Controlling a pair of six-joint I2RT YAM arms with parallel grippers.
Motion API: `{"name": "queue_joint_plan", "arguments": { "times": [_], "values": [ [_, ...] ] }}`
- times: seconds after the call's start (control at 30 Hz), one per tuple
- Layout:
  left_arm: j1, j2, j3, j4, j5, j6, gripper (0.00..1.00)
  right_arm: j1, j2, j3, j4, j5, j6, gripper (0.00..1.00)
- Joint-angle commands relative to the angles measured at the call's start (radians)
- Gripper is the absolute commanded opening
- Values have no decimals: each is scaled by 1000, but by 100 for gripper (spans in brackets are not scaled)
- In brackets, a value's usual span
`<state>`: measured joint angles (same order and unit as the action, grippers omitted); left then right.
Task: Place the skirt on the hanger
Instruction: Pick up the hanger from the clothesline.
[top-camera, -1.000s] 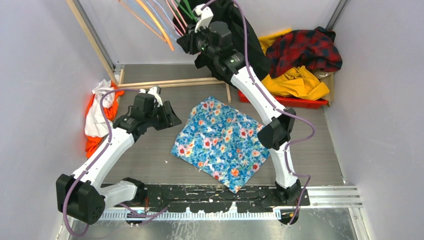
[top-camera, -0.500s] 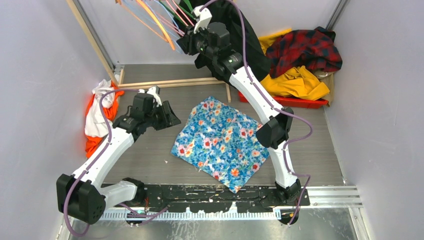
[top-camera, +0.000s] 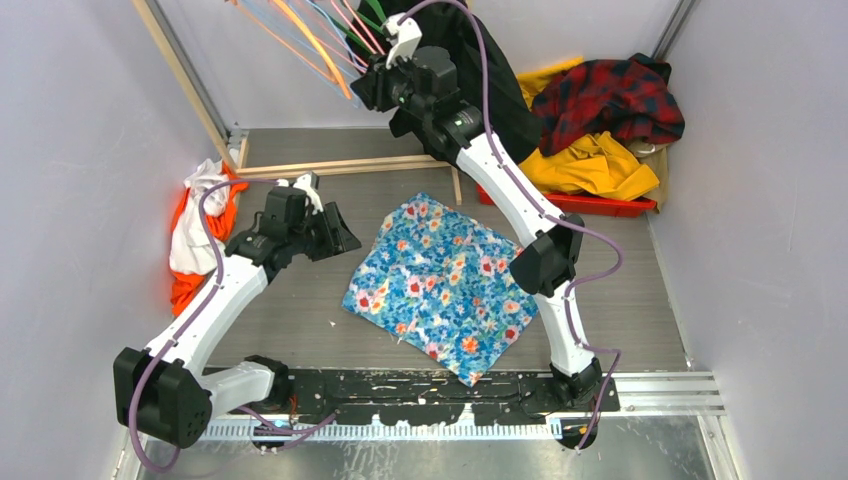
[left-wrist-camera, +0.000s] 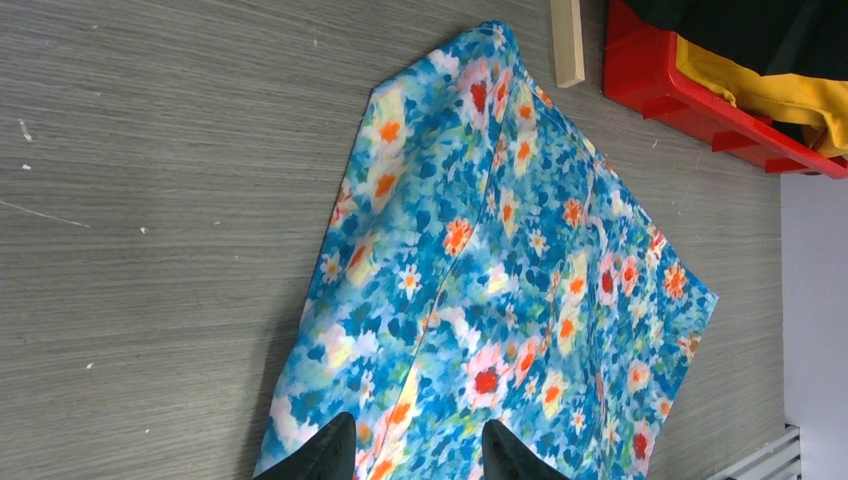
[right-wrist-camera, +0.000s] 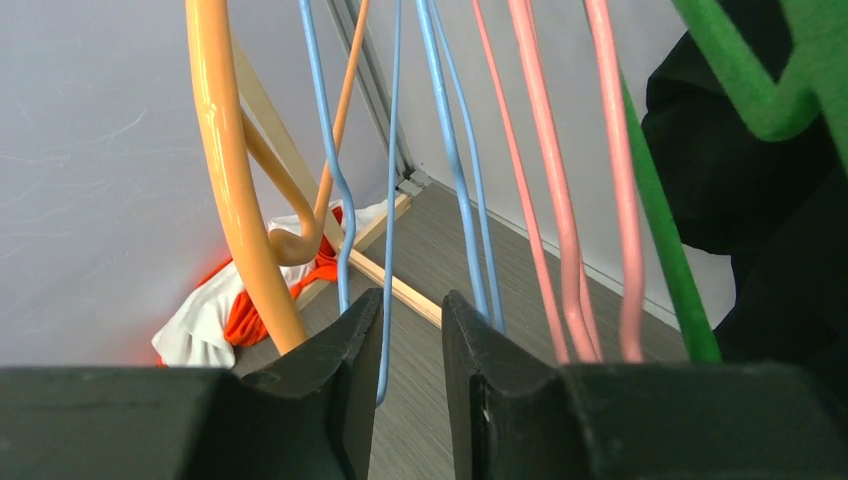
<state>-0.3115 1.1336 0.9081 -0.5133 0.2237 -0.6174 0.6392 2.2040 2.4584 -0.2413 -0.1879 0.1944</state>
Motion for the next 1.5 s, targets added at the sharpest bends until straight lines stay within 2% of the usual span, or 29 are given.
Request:
{"name": "queue_joint_plan", "arguments": {
  "times": [0.0,0.2,0.53,0.9,1.47],
  "values": [
    [10,-3,-2,45,20,19,49,0,-58,-26,89,-35,18,34],
    [12,-4,0,43,24,22,49,-2,-54,-21,93,-62,28,38],
    [22,1,2,45,32,28,49,-1,-70,-37,90,-43,16,38],
    [25,6,3,50,42,28,48,-9,-101,-94,119,91,30,39],
    [25,21,-2,68,55,20,47,-19,-115,-137,42,-12,-38,44]
  ]
}}
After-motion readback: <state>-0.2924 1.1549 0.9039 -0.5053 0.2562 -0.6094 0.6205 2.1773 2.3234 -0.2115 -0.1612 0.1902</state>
